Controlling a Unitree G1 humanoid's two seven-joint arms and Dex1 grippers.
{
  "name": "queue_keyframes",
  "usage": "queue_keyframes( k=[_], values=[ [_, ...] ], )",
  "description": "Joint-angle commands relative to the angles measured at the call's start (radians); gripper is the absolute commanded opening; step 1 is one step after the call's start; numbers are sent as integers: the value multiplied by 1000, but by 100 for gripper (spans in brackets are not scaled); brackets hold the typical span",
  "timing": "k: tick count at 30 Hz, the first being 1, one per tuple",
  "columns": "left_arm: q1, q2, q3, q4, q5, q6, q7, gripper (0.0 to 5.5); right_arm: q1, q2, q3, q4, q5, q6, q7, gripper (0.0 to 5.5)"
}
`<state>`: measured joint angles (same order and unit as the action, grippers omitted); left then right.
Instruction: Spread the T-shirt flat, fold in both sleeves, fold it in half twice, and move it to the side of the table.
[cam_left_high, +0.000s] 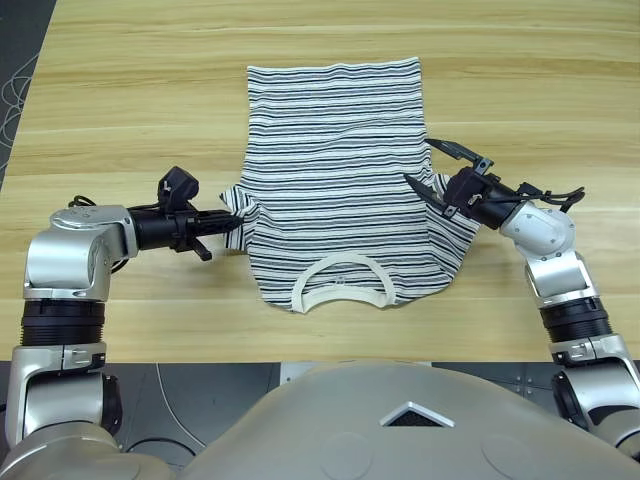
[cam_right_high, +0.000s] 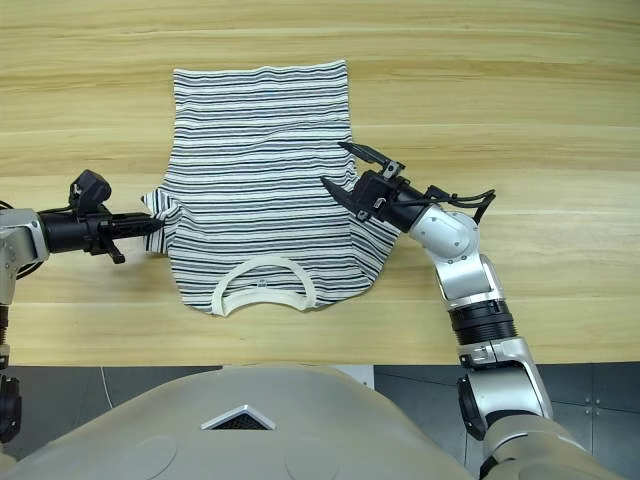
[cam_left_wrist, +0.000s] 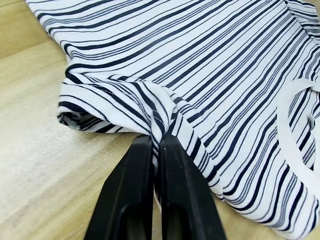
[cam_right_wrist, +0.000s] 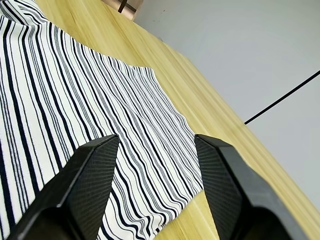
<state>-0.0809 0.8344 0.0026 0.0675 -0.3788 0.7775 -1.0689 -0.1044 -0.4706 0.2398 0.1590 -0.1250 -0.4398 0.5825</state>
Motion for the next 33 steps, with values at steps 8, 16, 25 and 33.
queue_keyframes(
  k=[8, 16, 25, 33],
  values=[
    [-38, 78, 28, 4, -3, -36, -38, 13, -18, 2, 8, 8, -12, -12, -2, 280],
    [-42, 79, 17, -51, -12, -25, -35, 13, -17, 1, 9, 8, -17, -11, -3, 280],
    [-88, 39, -21, -133, -17, 47, 10, 13, -22, 7, 17, 24, -21, -18, -1, 280],
    [-147, -30, -144, -206, 4, 115, 60, 13, -26, 18, 26, 35, -28, -21, -4, 280]
  ],
)
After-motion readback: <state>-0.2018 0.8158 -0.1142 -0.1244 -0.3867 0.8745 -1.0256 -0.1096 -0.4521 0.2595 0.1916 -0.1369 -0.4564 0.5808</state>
